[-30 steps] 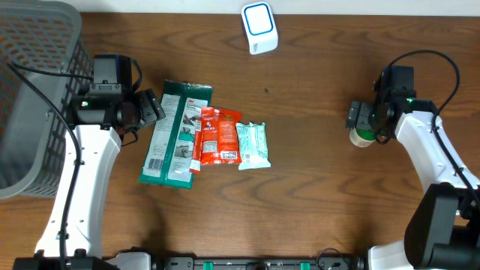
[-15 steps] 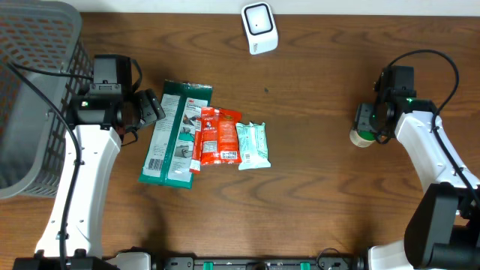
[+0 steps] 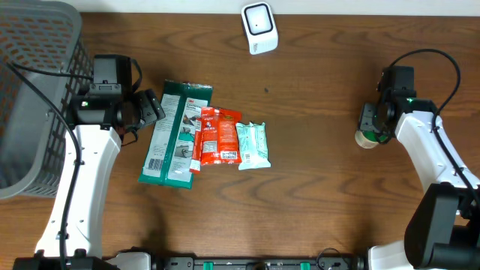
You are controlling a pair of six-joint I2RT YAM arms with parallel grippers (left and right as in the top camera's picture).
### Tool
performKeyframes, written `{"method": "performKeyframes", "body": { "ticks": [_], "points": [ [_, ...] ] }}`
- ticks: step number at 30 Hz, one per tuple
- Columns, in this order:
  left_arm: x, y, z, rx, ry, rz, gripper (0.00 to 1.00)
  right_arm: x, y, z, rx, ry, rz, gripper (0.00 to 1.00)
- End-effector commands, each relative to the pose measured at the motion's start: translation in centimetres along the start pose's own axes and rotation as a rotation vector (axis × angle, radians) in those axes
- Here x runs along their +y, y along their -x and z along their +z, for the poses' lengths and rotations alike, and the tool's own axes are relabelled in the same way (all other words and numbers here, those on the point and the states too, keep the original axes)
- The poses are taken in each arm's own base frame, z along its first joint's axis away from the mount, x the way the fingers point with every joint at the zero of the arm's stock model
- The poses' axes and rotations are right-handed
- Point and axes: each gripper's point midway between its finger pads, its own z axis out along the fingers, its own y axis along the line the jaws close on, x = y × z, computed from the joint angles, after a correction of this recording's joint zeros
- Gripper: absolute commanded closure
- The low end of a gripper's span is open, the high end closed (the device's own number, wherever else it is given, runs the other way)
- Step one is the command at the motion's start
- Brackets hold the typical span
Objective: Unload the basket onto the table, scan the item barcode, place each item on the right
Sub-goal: 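Set the jar upright on the table and open the right gripper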
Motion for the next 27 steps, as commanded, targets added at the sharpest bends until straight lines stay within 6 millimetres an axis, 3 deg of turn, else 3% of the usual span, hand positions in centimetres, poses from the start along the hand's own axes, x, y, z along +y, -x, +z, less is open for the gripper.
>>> {"method": "performKeyframes", "body": {
  "ticks": [1, 3, 11, 27],
  "points": [
    [0.1, 0.4, -0.4, -0.015, 0.001, 0.006, 0.14, -1.0, 0.3, -0.1, -0.007, -0.023, 0.054, 0.26],
    [0.1, 0.4, -0.4, -0.015, 0.001, 0.006, 0.14, -0.7, 0.2, 0.0, 0.000, -0.004, 0.053, 0.20],
    [0.1, 0.4, -0.4, -0.015, 0.001, 0.006, 0.15, -0.4, -1.2, -0.1, 0.058, 0.010, 0.055, 0.17],
    [0.1, 0.4, -0.4, -0.015, 0.002, 0.006, 0.15, 0.5, -2.1, 1.8, 0.088, 0.046, 0.070, 0.24]
  ]
}}
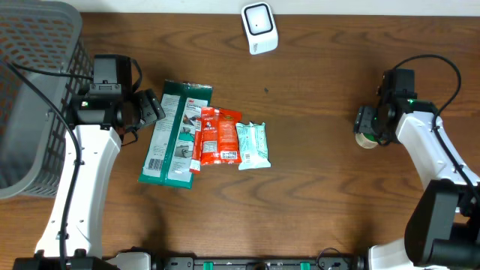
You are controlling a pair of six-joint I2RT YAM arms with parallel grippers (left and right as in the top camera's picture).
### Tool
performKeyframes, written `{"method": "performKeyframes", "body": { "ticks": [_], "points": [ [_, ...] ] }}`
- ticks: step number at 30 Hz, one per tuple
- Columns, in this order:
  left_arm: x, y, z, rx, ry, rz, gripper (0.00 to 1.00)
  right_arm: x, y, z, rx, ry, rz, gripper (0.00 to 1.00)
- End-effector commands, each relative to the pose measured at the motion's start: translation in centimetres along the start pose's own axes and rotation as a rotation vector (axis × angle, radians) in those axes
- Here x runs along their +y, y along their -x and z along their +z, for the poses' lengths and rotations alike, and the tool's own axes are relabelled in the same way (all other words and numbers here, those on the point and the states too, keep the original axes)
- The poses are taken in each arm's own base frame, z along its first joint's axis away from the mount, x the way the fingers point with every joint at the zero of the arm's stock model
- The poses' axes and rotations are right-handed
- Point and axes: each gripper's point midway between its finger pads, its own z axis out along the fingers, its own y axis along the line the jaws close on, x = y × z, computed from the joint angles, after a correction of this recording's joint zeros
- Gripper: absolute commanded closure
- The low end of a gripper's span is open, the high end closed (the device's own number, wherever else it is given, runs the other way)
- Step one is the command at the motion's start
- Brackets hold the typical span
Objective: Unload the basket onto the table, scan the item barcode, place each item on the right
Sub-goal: 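Set the jar upright on the table and open the right gripper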
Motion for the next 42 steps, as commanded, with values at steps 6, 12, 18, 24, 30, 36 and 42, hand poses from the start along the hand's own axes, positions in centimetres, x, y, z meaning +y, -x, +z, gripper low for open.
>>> {"method": "performKeyframes", "body": {
  "ticks": [6, 12, 18, 24, 30, 36, 42],
  "points": [
    [0.1, 0.3, -0.4, -0.014, 0.001, 0.006, 0.14, -0.1, 0.1, 1.1, -0.003, 0.000, 0.025, 0.36],
    [0.1, 0.3, -0.4, -0.014, 0.001, 0.006, 0.15, -0.9, 0.8, 1.1, -0.035, -0.048, 0.029, 0.40],
    [0.1, 0.3, -0.4, -0.014, 0.001, 0.006, 0.14, -2.3, 1.4, 1.0, -0.060, -0.120, 0.037, 0.38],
    [0.1, 0.3, -0.4, -0.014, 0.001, 0.006, 0.15, -2.9, 1.6, 1.1, -0.063, -0.122, 0.058, 0.35],
    [0.1, 0.3, -0.4, -0.014, 0.001, 0.006, 0.15, -0.1, 1.3, 1.2, -0.038, 0.046, 0.061, 0.31],
    [0.1, 0.4, -0.4, -0.015, 0.001, 0.006, 0.15, 0.5, 1.1, 1.2, -0.029, 0.082, 0.055, 0.31],
    [0.1, 0.3, -0.4, -0.014, 0.001, 0.006, 0.15, 0.5, 2.6, 1.3, -0.100, 0.075, 0.044, 0.34]
  ]
}}
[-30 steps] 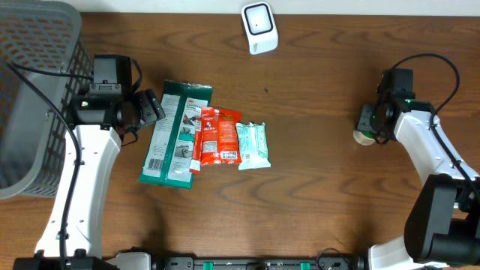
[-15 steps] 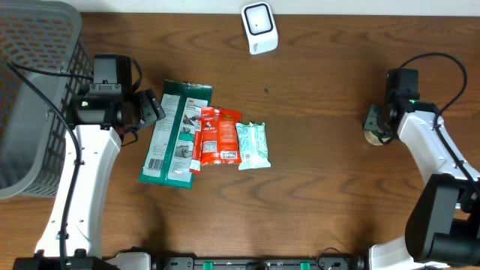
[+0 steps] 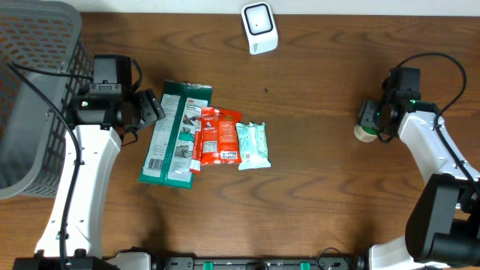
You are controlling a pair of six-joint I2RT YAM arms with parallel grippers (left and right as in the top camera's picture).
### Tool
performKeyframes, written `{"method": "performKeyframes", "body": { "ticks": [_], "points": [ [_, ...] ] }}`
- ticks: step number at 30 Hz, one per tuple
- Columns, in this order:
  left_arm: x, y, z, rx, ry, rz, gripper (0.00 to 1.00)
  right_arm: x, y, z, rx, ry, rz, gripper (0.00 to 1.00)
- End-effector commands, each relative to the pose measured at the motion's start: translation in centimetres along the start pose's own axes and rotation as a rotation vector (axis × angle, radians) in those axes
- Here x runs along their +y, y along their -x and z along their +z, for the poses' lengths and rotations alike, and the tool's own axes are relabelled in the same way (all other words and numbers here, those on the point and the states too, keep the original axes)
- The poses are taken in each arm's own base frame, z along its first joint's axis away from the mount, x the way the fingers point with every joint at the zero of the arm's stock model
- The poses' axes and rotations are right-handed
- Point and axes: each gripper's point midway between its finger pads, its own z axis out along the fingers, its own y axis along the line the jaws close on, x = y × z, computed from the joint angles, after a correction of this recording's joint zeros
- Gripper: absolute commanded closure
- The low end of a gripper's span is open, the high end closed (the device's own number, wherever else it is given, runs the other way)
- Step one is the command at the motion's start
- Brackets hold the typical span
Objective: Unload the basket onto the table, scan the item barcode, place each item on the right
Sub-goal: 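Set the jar upright on the table and open the right gripper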
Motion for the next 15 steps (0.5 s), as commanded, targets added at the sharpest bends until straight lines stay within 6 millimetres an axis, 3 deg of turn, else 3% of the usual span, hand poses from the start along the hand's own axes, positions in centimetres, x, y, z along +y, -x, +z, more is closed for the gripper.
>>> {"method": "performKeyframes", "body": {
  "ticks": [1, 6, 15],
  "points": [
    [0.1, 0.4, -0.4, -0.015, 0.000, 0.006, 0.15, 0.0, 0.3, 0.6, -0.022, 0.014, -0.004, 0.34],
    [0.1, 0.4, -0.4, -0.015, 0.001, 0.006, 0.14, 0.0, 1.2, 1.3, -0.091, 0.016, 0.003, 0.34],
    [0.1, 0.3, -0.4, -0.015, 0.001, 0.006, 0.15, -2.6, 2.6, 1.2, -0.170, -0.131, 0.021, 0.32]
  ]
}}
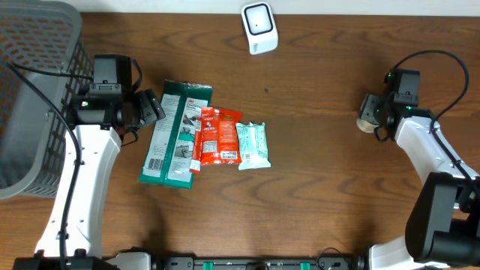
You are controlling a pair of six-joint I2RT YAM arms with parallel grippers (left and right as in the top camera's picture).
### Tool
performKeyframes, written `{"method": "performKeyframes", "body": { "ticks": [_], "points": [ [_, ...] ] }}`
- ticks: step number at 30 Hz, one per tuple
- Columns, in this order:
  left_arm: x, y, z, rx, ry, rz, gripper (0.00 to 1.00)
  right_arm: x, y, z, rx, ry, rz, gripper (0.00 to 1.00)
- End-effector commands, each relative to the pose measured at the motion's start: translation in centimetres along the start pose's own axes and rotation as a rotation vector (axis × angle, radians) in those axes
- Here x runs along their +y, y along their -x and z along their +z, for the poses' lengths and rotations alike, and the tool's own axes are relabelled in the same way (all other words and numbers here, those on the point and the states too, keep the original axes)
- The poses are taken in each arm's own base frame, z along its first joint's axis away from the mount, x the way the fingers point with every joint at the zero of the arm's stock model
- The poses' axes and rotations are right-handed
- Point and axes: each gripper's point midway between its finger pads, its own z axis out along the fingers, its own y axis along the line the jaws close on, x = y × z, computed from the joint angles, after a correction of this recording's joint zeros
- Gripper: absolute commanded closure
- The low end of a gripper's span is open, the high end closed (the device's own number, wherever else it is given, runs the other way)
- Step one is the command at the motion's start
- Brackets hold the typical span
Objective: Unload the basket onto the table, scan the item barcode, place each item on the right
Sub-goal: 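Set the jar upright on the table and open the right gripper, then move the right gripper left to the mint-green wipes pack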
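Observation:
A small round beige roll (pixel 365 120) sits in my right gripper (pixel 370 118), which is shut on it at the right side of the table, well right of the scanner. The white barcode scanner (pixel 259 28) stands at the far middle edge. Three more items lie left of centre: a long green package (pixel 174 135), a red packet (pixel 217 137) and a pale green packet (pixel 252 145). My left gripper (pixel 151 107) rests just left of the green package's top end, its fingers apart with nothing between them.
A grey mesh basket (pixel 34 90) fills the far left corner, beside the left arm. Bare brown wood (pixel 315 172) lies between the packets and the right arm.
My right gripper, still holding the roll, has moved a little toward the far edge of the table. The left arm and the packets have not moved.
At first my right gripper was down on the roll at the right of the table. It stayed there with small shifts, then the roll went with it, a little farther back each time. The left arm stayed still throughout.

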Motion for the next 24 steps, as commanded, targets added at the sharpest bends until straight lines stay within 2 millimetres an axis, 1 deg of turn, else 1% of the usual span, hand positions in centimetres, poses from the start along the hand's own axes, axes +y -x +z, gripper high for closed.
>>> {"method": "performKeyframes", "body": {
  "ticks": [1, 3, 7, 9, 10, 11, 13, 16, 17, 20, 22, 24],
  "points": [
    [0.1, 0.3, -0.4, -0.014, 0.001, 0.006, 0.15, -2.2, 0.0, 0.4, -0.011, -0.098, 0.000, 0.32],
    [0.1, 0.4, -0.4, -0.015, 0.001, 0.006, 0.15, -2.4, 0.1, 0.4, -0.013, -0.101, 0.006, 0.31],
    [0.1, 0.3, -0.4, -0.014, 0.001, 0.006, 0.15, -2.3, 0.3, 0.4, -0.022, -0.099, 0.007, 0.25],
    [0.1, 0.3, -0.4, -0.014, 0.001, 0.006, 0.15, -2.3, 0.5, 0.3, -0.025, -0.098, 0.008, 0.11],
    [0.1, 0.4, -0.4, -0.015, 0.001, 0.006, 0.15, -2.3, 0.5, 0.3, -0.025, -0.095, 0.007, 0.07],
    [0.1, 0.3, -0.4, -0.014, 0.001, 0.006, 0.15, -2.1, 0.7, 0.1, -0.027, -0.087, 0.006, 0.04],
    [0.1, 0.4, -0.4, -0.015, 0.001, 0.006, 0.15, -1.3, 1.2, -0.3, -0.032, -0.042, -0.018, 0.03],
    [0.1, 0.3, -0.4, -0.014, 0.001, 0.006, 0.14, -0.1, 2.4, -1.8, -0.044, 0.019, -0.029, 0.02],
    [0.1, 0.3, -0.4, -0.014, 0.001, 0.006, 0.15, 0.4, 2.8, -2.5, -0.048, 0.044, -0.030, 0.02],
    [0.1, 0.3, -0.4, -0.014, 0.001, 0.006, 0.15, 3.3, 3.6, -5.0, -0.046, 0.182, -0.050, 0.04],
    [0.1, 0.3, -0.4, -0.014, 0.001, 0.006, 0.14, 5.5, 3.4, -6.6, -0.028, 0.271, -0.074, 0.05],
    [0.1, 0.3, -0.4, -0.014, 0.001, 0.006, 0.15, 7.7, 2.7, -7.9, -0.003, 0.348, -0.105, 0.05]
  ]
}}
